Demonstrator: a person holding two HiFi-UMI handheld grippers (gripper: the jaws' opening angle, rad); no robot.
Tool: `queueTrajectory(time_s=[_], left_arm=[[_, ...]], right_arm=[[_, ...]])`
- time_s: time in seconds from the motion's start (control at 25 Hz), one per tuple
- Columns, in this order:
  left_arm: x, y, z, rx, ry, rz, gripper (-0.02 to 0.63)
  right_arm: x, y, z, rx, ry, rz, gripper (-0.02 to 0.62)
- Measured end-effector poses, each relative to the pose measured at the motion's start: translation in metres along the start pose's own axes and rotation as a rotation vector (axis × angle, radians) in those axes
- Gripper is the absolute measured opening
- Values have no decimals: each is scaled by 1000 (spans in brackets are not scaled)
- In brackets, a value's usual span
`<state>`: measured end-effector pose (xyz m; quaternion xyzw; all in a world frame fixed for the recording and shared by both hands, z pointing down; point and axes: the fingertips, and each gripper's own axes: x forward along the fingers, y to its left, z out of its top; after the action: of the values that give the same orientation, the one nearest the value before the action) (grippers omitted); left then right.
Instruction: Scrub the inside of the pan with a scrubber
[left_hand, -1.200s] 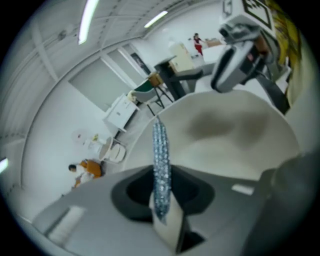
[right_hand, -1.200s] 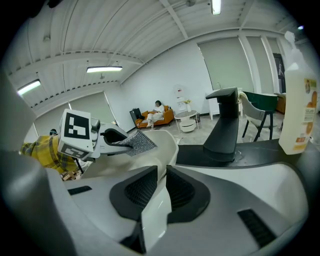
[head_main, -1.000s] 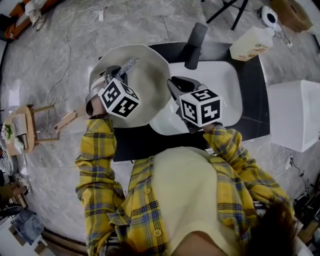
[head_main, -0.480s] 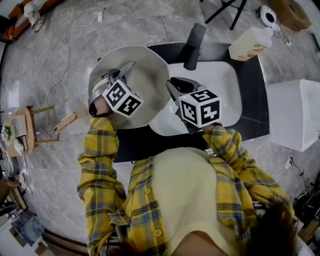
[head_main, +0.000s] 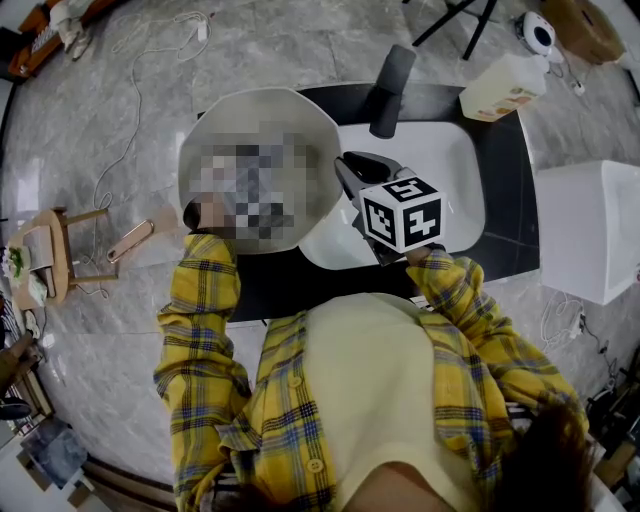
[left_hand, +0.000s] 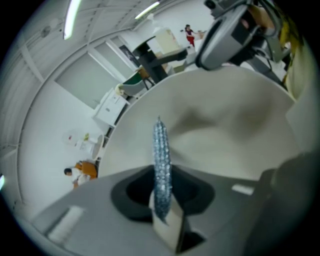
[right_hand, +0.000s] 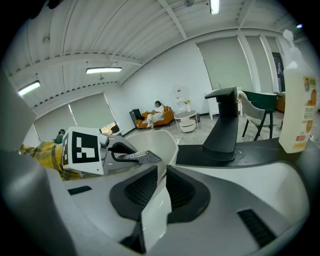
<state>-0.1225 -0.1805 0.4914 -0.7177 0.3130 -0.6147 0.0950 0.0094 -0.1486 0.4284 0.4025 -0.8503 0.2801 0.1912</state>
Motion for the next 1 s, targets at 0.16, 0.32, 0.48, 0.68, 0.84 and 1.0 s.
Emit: queueTrajectory(time_s=[0.16,0.32,0.48,0.68,0.84,1.0], left_arm=[[-3,-7,4,14,-10,-23,87],[-8,-14,10,31,-24,-64,87],[-13,-22,18,48,-45,-101,87],[-19,-32,22,58,-70,-131,88],[-26,-41,24,72,-88,-166,89],[-32,-51,24,95,-96,-204,89]], right_arm=[[0,0,0,-1,0,0,18],[-1,-1,0,-1,-1,0,18],[0,-1,0,-2,-1,0,18],[0,0,0,-2,-4,1,18],[-1,1,1,-2,-4,1,18],[0,1,1,-3,-3,1,18]])
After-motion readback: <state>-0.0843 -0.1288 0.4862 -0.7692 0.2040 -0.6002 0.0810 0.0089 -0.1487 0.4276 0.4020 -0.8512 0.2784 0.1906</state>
